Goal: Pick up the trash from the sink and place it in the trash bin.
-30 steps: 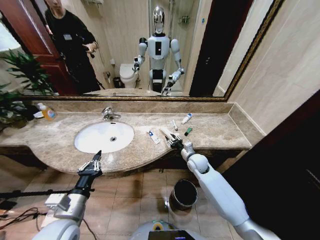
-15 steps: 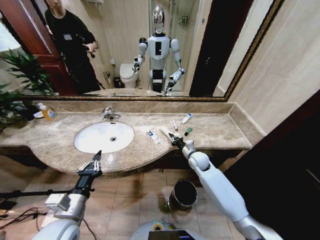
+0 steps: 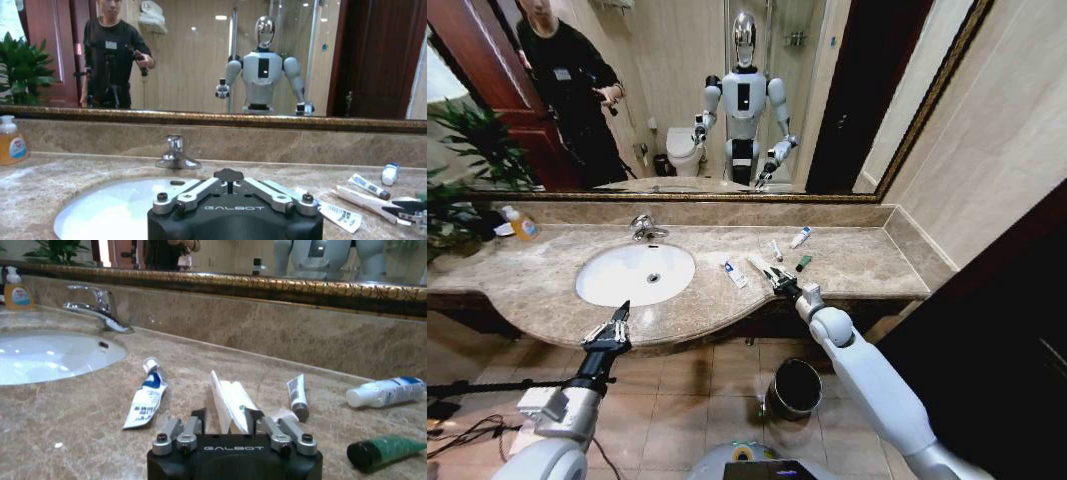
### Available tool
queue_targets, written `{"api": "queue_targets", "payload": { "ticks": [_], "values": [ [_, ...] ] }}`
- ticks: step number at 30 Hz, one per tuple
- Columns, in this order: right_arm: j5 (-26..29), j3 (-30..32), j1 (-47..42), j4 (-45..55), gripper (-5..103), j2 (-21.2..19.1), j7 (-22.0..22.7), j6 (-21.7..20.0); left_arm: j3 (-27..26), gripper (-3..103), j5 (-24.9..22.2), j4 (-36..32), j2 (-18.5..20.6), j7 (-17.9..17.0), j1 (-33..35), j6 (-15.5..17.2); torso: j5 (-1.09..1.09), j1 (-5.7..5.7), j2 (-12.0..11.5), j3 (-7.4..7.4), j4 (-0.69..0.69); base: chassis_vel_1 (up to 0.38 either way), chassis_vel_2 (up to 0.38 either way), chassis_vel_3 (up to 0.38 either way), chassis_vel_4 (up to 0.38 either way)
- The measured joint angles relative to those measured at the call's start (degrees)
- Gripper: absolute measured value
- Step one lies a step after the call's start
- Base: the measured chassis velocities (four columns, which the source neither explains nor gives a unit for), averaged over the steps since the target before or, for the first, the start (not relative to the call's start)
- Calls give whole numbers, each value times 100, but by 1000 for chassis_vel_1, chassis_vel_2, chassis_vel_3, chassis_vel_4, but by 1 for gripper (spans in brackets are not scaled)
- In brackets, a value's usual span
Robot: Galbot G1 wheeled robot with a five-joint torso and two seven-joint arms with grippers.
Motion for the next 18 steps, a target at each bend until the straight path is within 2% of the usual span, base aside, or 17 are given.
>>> {"api": "queue_targets", "payload": {
  "ticks": [1,2,4,5,6,7,9,11,12,15,16,18],
  "values": [
    [-18,-1,5,-57,37,9,-2,3,0,0,0,0,0,0,0,0,-1,0,0,0,0,0,0,0,0],
    [-22,-3,25,-117,48,32,1,4,0,0,0,0,0,0,0,0,0,0,0,0,0,0,0,0,0],
    [-21,-3,30,-125,48,37,3,4,0,0,0,0,0,0,0,0,0,0,0,0,0,0,0,0,0],
    [-9,0,77,-221,59,84,20,-6,0,0,0,0,0,0,0,0,0,0,0,0,1,0,0,0,0],
    [-9,0,77,-221,59,84,20,-6,0,0,0,0,0,0,0,0,0,0,0,0,1,0,0,0,0],
    [-12,5,102,-294,65,109,23,-6,0,0,0,0,0,0,0,0,0,0,0,0,1,0,0,0,0],
    [-28,9,137,-407,68,145,27,16,0,0,0,0,0,0,0,0,0,0,0,0,1,0,0,0,0],
    [-31,9,140,-420,68,150,30,22,0,0,0,0,0,0,0,0,0,0,0,0,1,0,0,0,0],
    [-36,9,141,-428,59,161,48,38,0,0,0,0,0,0,0,0,0,0,0,0,1,0,0,0,0],
    [-43,8,137,-428,59,169,76,69,0,0,0,0,0,0,0,0,-1,0,0,0,1,0,0,0,0],
    [-45,6,135,-424,49,176,98,78,0,0,0,0,0,0,0,0,0,0,0,0,1,0,0,0,0],
    [-47,5,135,-418,49,183,132,80,0,0,0,0,0,0,0,0,-1,0,0,0,0,0,0,0,0]
  ]
}}
